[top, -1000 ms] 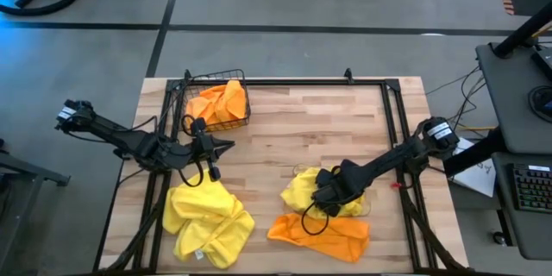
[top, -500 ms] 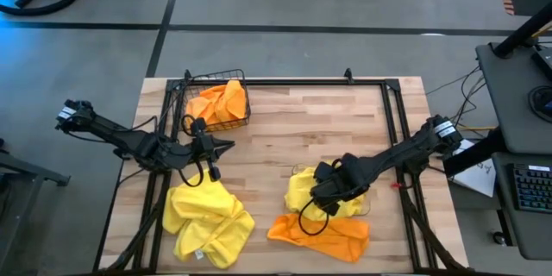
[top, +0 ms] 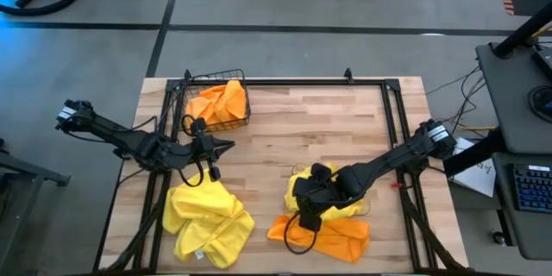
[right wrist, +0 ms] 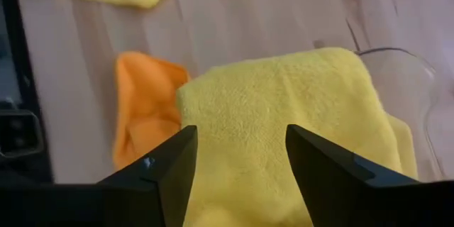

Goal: Sort microfiber towel by color & place in baskets
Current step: Put the yellow towel into the transparent bin

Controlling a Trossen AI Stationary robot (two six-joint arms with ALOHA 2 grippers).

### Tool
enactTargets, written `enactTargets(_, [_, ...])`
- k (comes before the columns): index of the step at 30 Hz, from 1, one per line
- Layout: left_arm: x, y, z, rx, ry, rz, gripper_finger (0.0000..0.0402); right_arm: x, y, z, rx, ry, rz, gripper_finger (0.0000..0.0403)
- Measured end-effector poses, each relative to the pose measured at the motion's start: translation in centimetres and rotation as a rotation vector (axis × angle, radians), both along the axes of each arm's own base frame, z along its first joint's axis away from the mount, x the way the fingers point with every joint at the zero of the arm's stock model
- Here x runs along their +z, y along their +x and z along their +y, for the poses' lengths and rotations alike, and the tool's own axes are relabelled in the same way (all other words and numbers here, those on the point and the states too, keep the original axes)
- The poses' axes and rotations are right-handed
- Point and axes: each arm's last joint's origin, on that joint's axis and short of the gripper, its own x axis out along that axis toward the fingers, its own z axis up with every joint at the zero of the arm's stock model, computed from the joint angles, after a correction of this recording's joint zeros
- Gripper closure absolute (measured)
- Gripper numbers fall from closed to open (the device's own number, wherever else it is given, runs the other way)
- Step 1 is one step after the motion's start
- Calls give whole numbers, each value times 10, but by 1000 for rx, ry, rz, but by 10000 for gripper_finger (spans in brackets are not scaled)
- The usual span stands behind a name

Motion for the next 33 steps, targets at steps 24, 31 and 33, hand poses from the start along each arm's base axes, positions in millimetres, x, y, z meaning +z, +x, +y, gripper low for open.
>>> enactTargets(24, [0,0,0,3,-8,-3,393,-35,14,12,145,-113,59,383])
enactTargets(31, [0,0,0,3,-8,-3,393,-33,0,3,100,-208,163,394])
enactTargets(33, [0,0,0,3,-8,-4,393,-33,-5,-1,64,-228,213,394])
